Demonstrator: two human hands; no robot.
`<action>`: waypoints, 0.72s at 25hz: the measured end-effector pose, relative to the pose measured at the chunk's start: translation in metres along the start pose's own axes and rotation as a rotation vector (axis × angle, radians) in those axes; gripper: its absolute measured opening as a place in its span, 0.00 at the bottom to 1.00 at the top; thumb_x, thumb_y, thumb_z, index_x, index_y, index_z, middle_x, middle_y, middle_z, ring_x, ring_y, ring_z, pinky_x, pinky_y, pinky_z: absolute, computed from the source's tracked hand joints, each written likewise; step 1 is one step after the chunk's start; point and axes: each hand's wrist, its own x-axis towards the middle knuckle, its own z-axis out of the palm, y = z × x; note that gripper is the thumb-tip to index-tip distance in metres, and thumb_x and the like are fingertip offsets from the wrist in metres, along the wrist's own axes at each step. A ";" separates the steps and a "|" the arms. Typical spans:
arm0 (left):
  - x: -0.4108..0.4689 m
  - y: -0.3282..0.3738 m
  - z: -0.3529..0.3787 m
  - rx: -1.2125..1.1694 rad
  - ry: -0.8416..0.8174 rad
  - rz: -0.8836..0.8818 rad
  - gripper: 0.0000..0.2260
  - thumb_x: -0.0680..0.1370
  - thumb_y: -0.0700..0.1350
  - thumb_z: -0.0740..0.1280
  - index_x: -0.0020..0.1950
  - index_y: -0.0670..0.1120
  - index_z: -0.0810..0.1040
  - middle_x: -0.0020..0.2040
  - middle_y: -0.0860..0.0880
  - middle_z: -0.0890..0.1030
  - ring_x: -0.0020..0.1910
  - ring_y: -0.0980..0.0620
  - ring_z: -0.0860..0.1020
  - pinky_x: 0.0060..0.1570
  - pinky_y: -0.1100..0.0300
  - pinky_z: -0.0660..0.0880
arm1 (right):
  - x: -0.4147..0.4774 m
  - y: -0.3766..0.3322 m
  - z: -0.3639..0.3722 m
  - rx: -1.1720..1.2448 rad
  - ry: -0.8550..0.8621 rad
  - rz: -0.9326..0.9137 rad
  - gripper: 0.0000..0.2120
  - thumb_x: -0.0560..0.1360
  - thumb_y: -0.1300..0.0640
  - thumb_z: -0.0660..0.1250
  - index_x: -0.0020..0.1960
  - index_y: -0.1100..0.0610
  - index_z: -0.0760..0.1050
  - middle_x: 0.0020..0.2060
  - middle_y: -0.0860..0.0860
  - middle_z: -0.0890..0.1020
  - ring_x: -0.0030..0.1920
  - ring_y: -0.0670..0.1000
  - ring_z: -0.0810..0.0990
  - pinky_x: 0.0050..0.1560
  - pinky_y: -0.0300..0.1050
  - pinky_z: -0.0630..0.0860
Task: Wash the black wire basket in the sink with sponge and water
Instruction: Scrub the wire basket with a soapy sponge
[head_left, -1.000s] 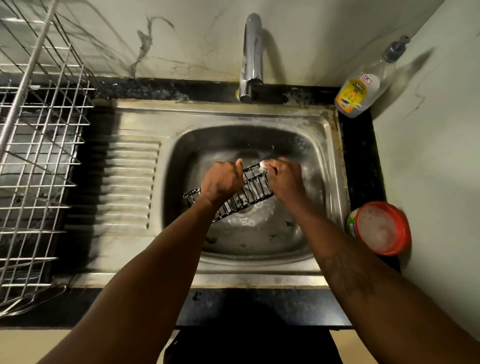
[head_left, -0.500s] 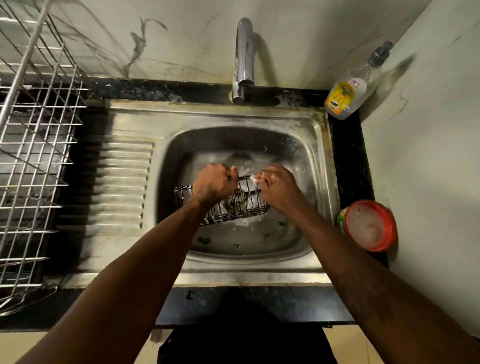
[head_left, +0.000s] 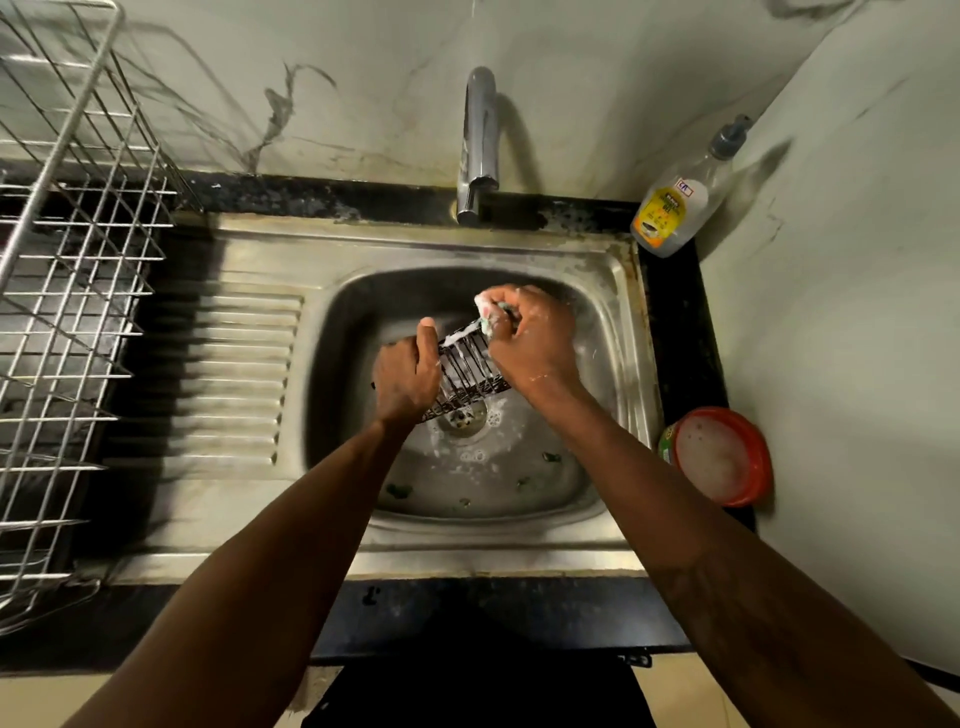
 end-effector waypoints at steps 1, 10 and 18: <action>-0.001 0.005 -0.002 -0.024 0.029 0.004 0.28 0.86 0.55 0.50 0.28 0.45 0.63 0.24 0.50 0.68 0.27 0.44 0.71 0.32 0.53 0.60 | -0.002 -0.004 0.006 -0.007 0.018 -0.022 0.11 0.74 0.67 0.68 0.51 0.57 0.84 0.44 0.52 0.85 0.45 0.49 0.83 0.49 0.42 0.81; -0.010 0.066 -0.017 -0.522 0.247 -0.371 0.23 0.85 0.50 0.61 0.30 0.49 0.63 0.29 0.50 0.66 0.24 0.57 0.68 0.25 0.67 0.65 | 0.009 0.000 -0.003 -0.058 0.196 0.059 0.11 0.76 0.65 0.71 0.57 0.58 0.85 0.49 0.55 0.87 0.47 0.50 0.84 0.53 0.41 0.80; -0.006 0.036 -0.023 -0.596 0.243 -0.436 0.23 0.77 0.58 0.64 0.24 0.50 0.71 0.25 0.48 0.67 0.29 0.51 0.66 0.35 0.46 0.69 | 0.003 -0.017 0.027 -0.178 -0.206 -0.396 0.12 0.77 0.65 0.63 0.52 0.62 0.85 0.46 0.57 0.83 0.45 0.56 0.82 0.47 0.45 0.79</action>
